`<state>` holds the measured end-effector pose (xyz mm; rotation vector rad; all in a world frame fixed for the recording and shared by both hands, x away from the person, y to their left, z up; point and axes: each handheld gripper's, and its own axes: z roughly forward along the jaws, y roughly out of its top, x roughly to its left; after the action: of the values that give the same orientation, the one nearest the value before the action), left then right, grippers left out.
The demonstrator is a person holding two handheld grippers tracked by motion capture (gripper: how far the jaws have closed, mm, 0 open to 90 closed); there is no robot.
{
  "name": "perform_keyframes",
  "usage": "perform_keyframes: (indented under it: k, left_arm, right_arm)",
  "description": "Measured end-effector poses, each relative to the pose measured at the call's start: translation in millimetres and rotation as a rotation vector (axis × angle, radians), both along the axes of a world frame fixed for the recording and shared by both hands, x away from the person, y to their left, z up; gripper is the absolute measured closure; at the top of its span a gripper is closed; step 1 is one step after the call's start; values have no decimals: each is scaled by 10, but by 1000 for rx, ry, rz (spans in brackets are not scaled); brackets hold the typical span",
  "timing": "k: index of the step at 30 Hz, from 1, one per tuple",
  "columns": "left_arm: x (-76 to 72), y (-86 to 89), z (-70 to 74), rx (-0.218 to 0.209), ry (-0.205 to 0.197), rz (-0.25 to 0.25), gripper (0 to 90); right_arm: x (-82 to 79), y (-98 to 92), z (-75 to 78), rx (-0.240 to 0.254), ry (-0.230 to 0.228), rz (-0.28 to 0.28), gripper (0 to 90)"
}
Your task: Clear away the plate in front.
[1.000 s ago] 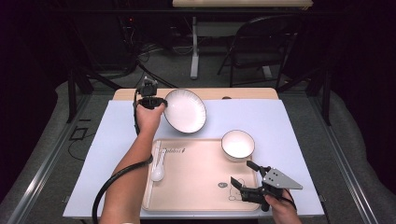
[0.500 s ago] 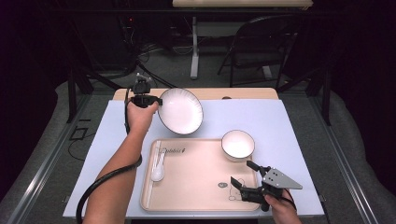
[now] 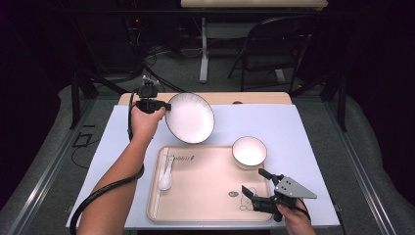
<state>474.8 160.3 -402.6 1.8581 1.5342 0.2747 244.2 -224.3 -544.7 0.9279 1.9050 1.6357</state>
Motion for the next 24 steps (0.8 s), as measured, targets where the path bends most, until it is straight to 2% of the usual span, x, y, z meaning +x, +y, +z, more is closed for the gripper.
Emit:
perform_keyframes:
  k: [2,3,5,6,14,24]
  left_arm:
    - [0,0,0,0,0,0,840]
    - [-120,0,47,7,-1,-50,840]
    - [-120,0,47,7,-1,-50,840]
    - [-190,1,58,7,2,-71,840]
    - [-354,-3,74,9,2,-128,840]
    - [-549,-1,-22,-6,15,-184,840]
  right_arm:
    - [0,0,0,0,0,0,147]
    - [0,0,0,0,0,0,147]
    - [3,-3,-2,-2,-2,-2,147]
    - [1,-1,-1,1,0,-2,147]
    - [-3,5,-1,-2,0,-3,147]
    - [-5,7,-3,-2,3,-4,147]
